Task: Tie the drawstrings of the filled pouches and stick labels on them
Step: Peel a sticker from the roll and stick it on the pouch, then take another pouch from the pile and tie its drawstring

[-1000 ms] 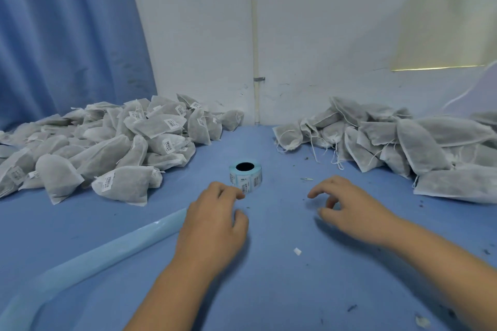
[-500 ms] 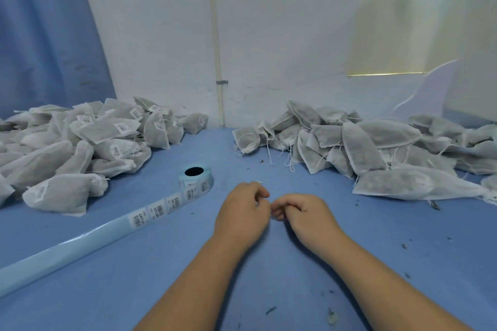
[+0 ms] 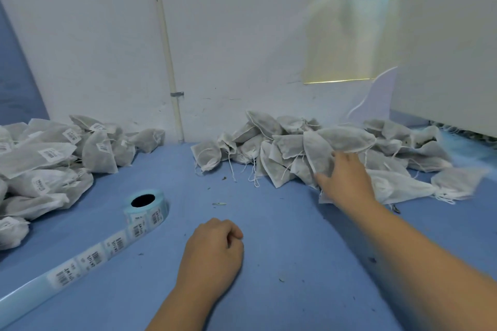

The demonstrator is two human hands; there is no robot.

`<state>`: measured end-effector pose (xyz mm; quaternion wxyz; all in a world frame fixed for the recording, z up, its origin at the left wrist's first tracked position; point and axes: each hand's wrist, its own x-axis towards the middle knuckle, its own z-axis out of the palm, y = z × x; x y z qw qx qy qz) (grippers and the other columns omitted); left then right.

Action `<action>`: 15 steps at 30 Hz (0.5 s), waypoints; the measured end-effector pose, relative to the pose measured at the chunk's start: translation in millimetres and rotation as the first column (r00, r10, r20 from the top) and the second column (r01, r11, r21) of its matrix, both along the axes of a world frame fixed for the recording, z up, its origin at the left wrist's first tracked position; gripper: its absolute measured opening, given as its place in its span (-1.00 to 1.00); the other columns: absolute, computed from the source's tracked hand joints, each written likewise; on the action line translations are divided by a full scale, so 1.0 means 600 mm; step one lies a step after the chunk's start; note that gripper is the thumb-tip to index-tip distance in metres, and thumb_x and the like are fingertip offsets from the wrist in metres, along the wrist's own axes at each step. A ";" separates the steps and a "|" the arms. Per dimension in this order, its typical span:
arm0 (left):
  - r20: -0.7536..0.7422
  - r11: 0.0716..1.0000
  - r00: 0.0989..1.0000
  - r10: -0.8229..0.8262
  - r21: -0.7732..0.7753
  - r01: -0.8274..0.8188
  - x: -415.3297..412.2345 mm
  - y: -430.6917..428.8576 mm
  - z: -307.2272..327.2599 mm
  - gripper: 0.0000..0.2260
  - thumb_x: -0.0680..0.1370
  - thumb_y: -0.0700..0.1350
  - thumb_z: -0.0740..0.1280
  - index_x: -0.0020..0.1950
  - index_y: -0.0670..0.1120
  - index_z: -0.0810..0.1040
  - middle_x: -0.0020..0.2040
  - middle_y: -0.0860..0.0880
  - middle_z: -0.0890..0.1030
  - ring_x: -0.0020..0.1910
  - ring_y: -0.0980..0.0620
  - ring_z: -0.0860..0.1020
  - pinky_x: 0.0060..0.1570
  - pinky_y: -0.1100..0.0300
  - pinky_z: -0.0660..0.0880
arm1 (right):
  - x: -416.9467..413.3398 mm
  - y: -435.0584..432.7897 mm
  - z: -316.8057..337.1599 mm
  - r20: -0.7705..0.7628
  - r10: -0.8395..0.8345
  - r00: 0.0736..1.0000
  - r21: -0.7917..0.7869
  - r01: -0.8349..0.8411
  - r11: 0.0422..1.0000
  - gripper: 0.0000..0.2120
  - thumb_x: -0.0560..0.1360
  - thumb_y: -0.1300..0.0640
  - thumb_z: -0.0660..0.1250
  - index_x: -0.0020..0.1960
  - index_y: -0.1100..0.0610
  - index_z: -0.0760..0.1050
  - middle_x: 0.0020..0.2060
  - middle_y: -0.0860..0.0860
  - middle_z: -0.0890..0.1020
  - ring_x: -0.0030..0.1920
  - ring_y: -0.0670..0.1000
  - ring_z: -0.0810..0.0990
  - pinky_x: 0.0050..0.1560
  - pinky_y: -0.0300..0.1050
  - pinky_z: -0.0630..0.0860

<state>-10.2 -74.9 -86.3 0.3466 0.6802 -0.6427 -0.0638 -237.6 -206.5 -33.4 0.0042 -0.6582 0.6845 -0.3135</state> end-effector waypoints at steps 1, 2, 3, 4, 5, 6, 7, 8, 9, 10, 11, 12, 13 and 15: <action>0.009 1.000 1.000 0.001 -0.003 -0.001 0.000 -0.001 0.000 -0.83 0.54 -0.17 0.25 -0.10 0.13 0.50 -0.16 0.16 0.44 -0.05 0.10 0.45 -0.04 0.26 0.34 | 0.002 -0.014 0.010 0.021 0.015 1.000 0.031 -0.016 0.999 -0.42 0.45 -0.07 0.38 0.34 0.21 0.32 0.26 0.18 0.42 0.22 0.23 0.45 0.12 0.09 0.45; 0.014 1.000 1.000 0.002 -0.003 -0.002 -0.001 0.000 0.001 -0.84 0.54 -0.16 0.25 -0.09 0.12 0.51 -0.16 0.16 0.44 -0.03 0.10 0.45 0.00 0.25 0.35 | 0.005 -0.028 0.019 0.032 0.031 0.999 0.071 -0.034 0.997 -0.36 0.44 -0.11 0.39 0.36 0.22 0.29 0.26 0.18 0.43 0.22 0.23 0.47 0.11 0.10 0.47; 0.017 1.000 1.000 0.001 -0.005 -0.001 -0.002 0.001 0.002 -0.85 0.54 -0.15 0.25 -0.07 0.11 0.52 -0.16 0.16 0.43 -0.02 0.09 0.45 0.02 0.24 0.36 | 0.008 -0.040 0.027 0.030 0.043 0.999 0.115 -0.046 0.992 -0.33 0.44 -0.12 0.39 0.37 0.22 0.27 0.23 0.18 0.47 0.19 0.23 0.50 0.09 0.09 0.50; 0.019 1.000 1.000 0.001 -0.005 -0.001 -0.002 0.002 0.002 -0.85 0.54 -0.15 0.24 -0.05 0.10 0.54 -0.16 0.16 0.43 -0.02 0.09 0.45 0.04 0.23 0.37 | 0.012 -0.049 0.034 0.017 0.042 0.999 0.157 -0.044 0.987 -0.34 0.43 -0.10 0.39 0.37 0.22 0.27 0.17 0.16 0.51 0.16 0.22 0.53 0.04 0.07 0.51; 0.021 1.000 1.000 0.002 -0.006 -0.002 -0.002 0.003 0.003 -0.85 0.55 -0.14 0.24 -0.03 0.08 0.55 -0.15 0.16 0.43 -0.01 0.09 0.45 0.04 0.23 0.37 | 0.017 -0.056 0.038 -0.014 0.027 1.000 0.188 -0.024 0.982 -0.39 0.42 -0.04 0.38 0.35 0.20 0.27 0.12 0.15 0.54 0.12 0.22 0.54 -0.02 0.03 0.51; 0.022 1.000 1.000 0.004 -0.005 -0.004 -0.002 0.004 0.003 -0.84 0.55 -0.14 0.24 -0.01 0.08 0.56 -0.15 0.16 0.42 -0.01 0.09 0.45 0.04 0.23 0.37 | 0.021 -0.060 0.039 -0.063 0.001 0.998 0.197 0.012 0.980 -0.44 0.41 0.04 0.36 0.33 0.19 0.27 0.10 0.15 0.55 0.12 0.22 0.54 -0.07 -0.01 0.47; 0.021 1.000 1.000 0.003 -0.006 -0.003 -0.001 0.004 0.003 -0.84 0.55 -0.14 0.23 0.01 0.07 0.57 -0.14 0.16 0.42 -0.01 0.09 0.44 0.04 0.22 0.38 | 0.025 -0.064 0.039 -0.110 -0.030 0.993 0.187 0.051 0.981 -0.48 0.41 0.09 0.34 0.31 0.18 0.27 0.11 0.15 0.55 0.14 0.22 0.53 -0.10 -0.03 0.43; 0.022 1.000 1.000 0.003 -0.004 -0.003 -0.001 0.003 0.003 -0.84 0.55 -0.14 0.23 0.01 0.07 0.57 -0.14 0.15 0.42 0.00 0.08 0.45 0.05 0.22 0.38 | 0.029 -0.066 0.037 -0.148 -0.059 0.987 0.163 0.084 0.983 -0.52 0.43 0.11 0.32 0.29 0.17 0.28 0.12 0.15 0.55 0.16 0.21 0.52 -0.11 -0.04 0.39; 0.021 1.000 1.000 0.004 -0.001 -0.004 -0.001 0.002 0.002 -0.84 0.55 -0.13 0.23 0.01 0.07 0.56 -0.13 0.15 0.42 0.00 0.08 0.45 0.06 0.21 0.38 | 0.032 -0.066 0.035 -0.176 -0.076 0.981 0.130 0.099 0.986 -0.55 0.43 0.12 0.32 0.28 0.17 0.31 0.11 0.15 0.56 0.16 0.21 0.52 -0.12 -0.06 0.38; 0.022 1.000 1.000 0.004 0.004 -0.004 -0.001 0.002 0.001 -0.84 0.55 -0.13 0.22 0.01 0.08 0.56 -0.13 0.15 0.43 0.01 0.08 0.45 0.07 0.21 0.38 | 0.034 -0.065 0.032 -0.187 -0.074 0.980 0.104 0.095 0.990 -0.58 0.43 0.12 0.31 0.26 0.16 0.34 0.08 0.14 0.57 0.14 0.20 0.54 -0.14 -0.07 0.38; 0.024 1.000 1.000 0.003 0.008 -0.003 -0.001 0.002 0.001 -0.84 0.55 -0.12 0.22 0.02 0.08 0.55 -0.12 0.15 0.43 0.01 0.08 0.44 0.07 0.21 0.38 | 0.036 -0.063 0.030 -0.180 -0.064 0.982 0.077 0.079 0.994 -0.61 0.42 0.12 0.32 0.22 0.16 0.38 0.04 0.14 0.59 0.11 0.20 0.56 -0.15 -0.08 0.40; 0.029 1.000 1.000 0.000 0.012 -0.001 -0.002 0.002 0.000 -0.84 0.56 -0.11 0.21 0.02 0.09 0.55 -0.11 0.15 0.43 0.01 0.09 0.44 0.07 0.21 0.38 | 0.038 -0.058 0.029 -0.169 -0.049 0.984 0.057 0.059 0.997 -0.68 0.42 0.10 0.32 0.14 0.15 0.43 -0.02 0.12 0.61 0.06 0.19 0.57 -0.17 -0.09 0.44; 0.033 1.000 0.999 0.000 0.017 0.000 -0.002 0.003 0.000 -0.83 0.56 -0.11 0.20 0.03 0.09 0.54 -0.10 0.15 0.44 0.02 0.10 0.44 0.08 0.22 0.39 | 0.040 -0.050 0.031 -0.170 -0.025 0.985 0.039 0.032 0.999 -0.76 0.43 0.06 0.31 0.04 0.16 0.49 -0.08 0.11 0.62 0.02 0.18 0.59 -0.18 -0.10 0.46; 0.043 1.000 0.999 0.005 0.022 -0.006 -0.001 0.003 0.000 -0.83 0.56 -0.10 0.19 0.05 0.10 0.54 -0.08 0.16 0.44 0.03 0.11 0.43 0.09 0.22 0.39 | 0.046 -0.031 0.040 -0.191 0.036 0.981 -0.002 -0.037 0.999 -0.77 0.46 -0.02 0.27 -0.11 0.15 0.54 -0.13 0.09 0.61 -0.02 0.17 0.58 -0.17 -0.09 0.48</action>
